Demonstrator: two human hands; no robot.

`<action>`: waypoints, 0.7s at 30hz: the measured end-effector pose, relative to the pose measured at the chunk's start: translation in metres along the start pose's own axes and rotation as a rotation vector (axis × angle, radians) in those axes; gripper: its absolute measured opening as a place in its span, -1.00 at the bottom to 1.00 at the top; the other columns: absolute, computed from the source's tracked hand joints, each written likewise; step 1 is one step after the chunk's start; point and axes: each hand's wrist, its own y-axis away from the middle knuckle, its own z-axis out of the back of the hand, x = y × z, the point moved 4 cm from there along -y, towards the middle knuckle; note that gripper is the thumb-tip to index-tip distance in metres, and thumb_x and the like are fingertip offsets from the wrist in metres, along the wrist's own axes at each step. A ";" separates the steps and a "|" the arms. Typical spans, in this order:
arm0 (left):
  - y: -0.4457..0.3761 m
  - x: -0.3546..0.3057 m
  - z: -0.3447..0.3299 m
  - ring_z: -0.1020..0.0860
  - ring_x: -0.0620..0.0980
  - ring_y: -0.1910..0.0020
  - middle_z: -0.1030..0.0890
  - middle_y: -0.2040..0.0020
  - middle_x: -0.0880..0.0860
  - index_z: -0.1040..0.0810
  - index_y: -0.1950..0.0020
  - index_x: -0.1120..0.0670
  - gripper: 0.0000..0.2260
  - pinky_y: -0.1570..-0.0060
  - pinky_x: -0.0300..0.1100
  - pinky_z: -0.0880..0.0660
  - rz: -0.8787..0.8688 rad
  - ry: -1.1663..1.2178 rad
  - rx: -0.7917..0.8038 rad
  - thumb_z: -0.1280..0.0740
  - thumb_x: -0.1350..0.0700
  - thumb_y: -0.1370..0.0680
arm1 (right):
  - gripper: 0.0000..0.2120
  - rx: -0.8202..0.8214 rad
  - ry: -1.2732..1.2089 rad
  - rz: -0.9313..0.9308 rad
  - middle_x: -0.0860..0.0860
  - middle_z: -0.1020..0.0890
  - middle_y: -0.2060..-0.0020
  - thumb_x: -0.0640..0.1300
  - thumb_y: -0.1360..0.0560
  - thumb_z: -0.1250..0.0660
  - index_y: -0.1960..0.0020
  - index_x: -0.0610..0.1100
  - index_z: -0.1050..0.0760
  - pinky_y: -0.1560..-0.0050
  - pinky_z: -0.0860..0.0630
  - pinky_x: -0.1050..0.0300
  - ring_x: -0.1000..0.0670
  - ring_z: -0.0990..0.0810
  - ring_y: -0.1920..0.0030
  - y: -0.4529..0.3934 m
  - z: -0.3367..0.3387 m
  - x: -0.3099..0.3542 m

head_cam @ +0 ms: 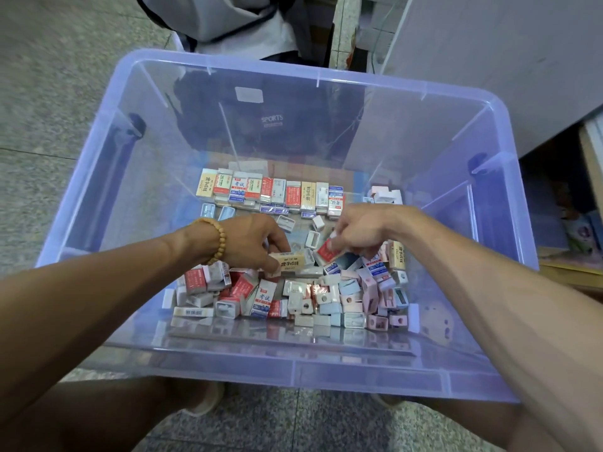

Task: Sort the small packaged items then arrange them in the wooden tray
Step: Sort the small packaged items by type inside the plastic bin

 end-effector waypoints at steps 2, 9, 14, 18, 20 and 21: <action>0.007 -0.004 0.012 -0.58 -0.17 0.20 -0.65 0.02 -0.07 -0.65 -0.13 0.00 -0.75 0.18 -0.27 -0.57 0.024 0.020 -0.094 -0.47 0.11 -0.46 | -0.84 -0.023 0.058 -0.004 0.01 -0.65 0.33 -0.12 -0.55 -0.42 0.13 -0.18 -0.55 0.48 -0.47 0.25 0.11 -0.56 0.46 -0.004 -0.004 -0.001; 0.048 0.004 0.028 -0.62 -0.04 0.31 -0.67 0.09 -0.01 -0.67 -0.03 0.03 -0.82 0.38 -0.28 -0.54 0.128 0.326 -0.267 -0.48 0.21 -0.46 | -0.89 -0.215 0.030 0.086 -0.06 -0.67 0.17 -0.17 -0.53 -0.44 0.10 -0.13 -0.51 0.39 -0.48 0.23 0.04 -0.64 0.34 -0.011 -0.010 0.004; 0.073 0.010 0.026 -0.66 0.00 0.29 -0.66 0.11 0.00 -0.67 -0.04 0.03 -0.80 0.14 -0.11 -0.64 0.173 0.468 -0.317 -0.48 0.23 -0.45 | -0.72 -0.208 0.155 0.100 -0.07 -0.61 -0.06 -0.16 -0.45 -0.51 -0.11 -0.13 -0.53 0.17 -0.44 0.17 -0.04 -0.57 0.04 -0.012 -0.013 0.009; 0.082 0.010 0.026 -0.63 -0.12 0.36 -0.66 0.10 0.04 -0.66 -0.04 0.07 -0.81 0.27 -0.29 -0.60 0.208 0.553 -0.348 -0.46 0.28 -0.47 | -0.80 -0.132 0.148 0.104 -0.04 -0.62 0.04 -0.17 -0.49 -0.48 -0.07 -0.13 -0.54 0.30 -0.43 0.22 0.06 -0.56 0.20 -0.011 -0.016 0.009; 0.085 0.012 0.027 -0.61 -0.16 0.41 -0.65 0.14 0.03 -0.65 -0.07 0.12 -0.80 0.32 -0.33 -0.59 0.230 0.589 -0.361 -0.44 0.30 -0.48 | -0.91 -0.078 0.033 0.098 -0.07 -0.61 0.21 -0.21 -0.50 -0.47 0.09 -0.17 -0.56 0.43 -0.40 0.27 0.06 -0.53 0.35 -0.009 -0.016 0.008; 0.085 0.013 0.027 -0.60 -0.18 0.43 -0.65 0.15 0.04 -0.64 -0.09 0.15 -0.79 0.34 -0.34 -0.58 0.242 0.604 -0.368 -0.43 0.31 -0.48 | -0.91 -0.067 -0.056 0.095 -0.10 -0.61 0.25 -0.21 -0.49 -0.48 0.11 -0.21 -0.58 0.43 -0.40 0.25 0.03 -0.52 0.36 -0.010 -0.014 0.007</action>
